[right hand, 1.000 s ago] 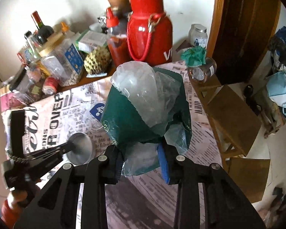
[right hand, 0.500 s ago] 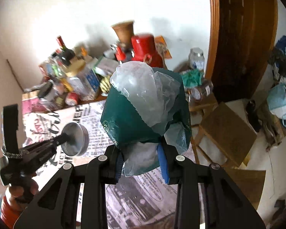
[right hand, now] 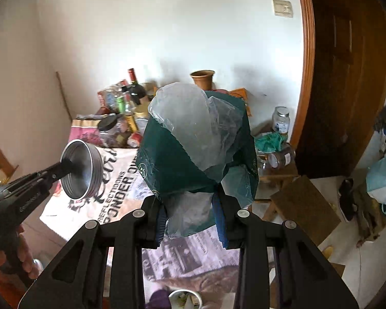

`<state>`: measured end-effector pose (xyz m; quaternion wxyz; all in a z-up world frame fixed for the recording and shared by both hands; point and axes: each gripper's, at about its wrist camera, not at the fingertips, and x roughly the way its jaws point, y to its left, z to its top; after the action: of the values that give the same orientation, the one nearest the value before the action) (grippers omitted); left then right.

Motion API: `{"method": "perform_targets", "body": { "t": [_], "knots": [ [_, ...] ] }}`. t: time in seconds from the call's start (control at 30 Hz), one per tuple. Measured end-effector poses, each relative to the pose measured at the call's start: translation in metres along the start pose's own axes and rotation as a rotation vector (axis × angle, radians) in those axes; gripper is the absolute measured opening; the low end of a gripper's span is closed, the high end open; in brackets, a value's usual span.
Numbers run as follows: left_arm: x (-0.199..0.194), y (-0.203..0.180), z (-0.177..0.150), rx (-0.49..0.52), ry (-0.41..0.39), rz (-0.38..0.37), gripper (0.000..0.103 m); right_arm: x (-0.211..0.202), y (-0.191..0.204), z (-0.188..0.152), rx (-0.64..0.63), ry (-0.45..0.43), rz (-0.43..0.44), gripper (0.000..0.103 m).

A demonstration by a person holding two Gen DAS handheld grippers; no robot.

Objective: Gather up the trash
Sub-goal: 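Grasp the green plastic bag with the right tool while left tool grasps the round metal lid, then carry the green bag and metal lid down toward the white bucket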

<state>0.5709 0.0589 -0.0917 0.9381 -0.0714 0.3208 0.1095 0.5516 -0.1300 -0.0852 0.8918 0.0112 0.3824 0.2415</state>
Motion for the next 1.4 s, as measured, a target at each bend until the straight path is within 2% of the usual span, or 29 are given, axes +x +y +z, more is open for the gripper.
{"method": "perform_targets", "body": {
  "t": [0.27, 0.6, 0.9, 1.17, 1.4],
  "knots": [
    [-0.063, 0.022, -0.026, -0.017, -0.046, -0.004, 0.001, -0.039, 0.031, -0.030, -0.007, -0.019, 0.032, 0.029],
    [-0.147, 0.063, -0.071, 0.056, -0.100, -0.101, 0.001, -0.108, 0.088, -0.085, 0.035, -0.106, -0.051, 0.029],
    [-0.213, 0.108, -0.128, 0.090, -0.077, -0.156, 0.001, -0.157, 0.141, -0.142, 0.070, -0.124, -0.105, 0.029],
    [-0.230, 0.114, -0.161, 0.115, -0.021, -0.207, 0.001, -0.172, 0.153, -0.175, 0.107, -0.061, -0.139, 0.029],
    [-0.211, 0.107, -0.188, 0.102, 0.063, -0.221, 0.001, -0.163, 0.147, -0.200, 0.124, 0.026, -0.146, 0.029]
  ]
}}
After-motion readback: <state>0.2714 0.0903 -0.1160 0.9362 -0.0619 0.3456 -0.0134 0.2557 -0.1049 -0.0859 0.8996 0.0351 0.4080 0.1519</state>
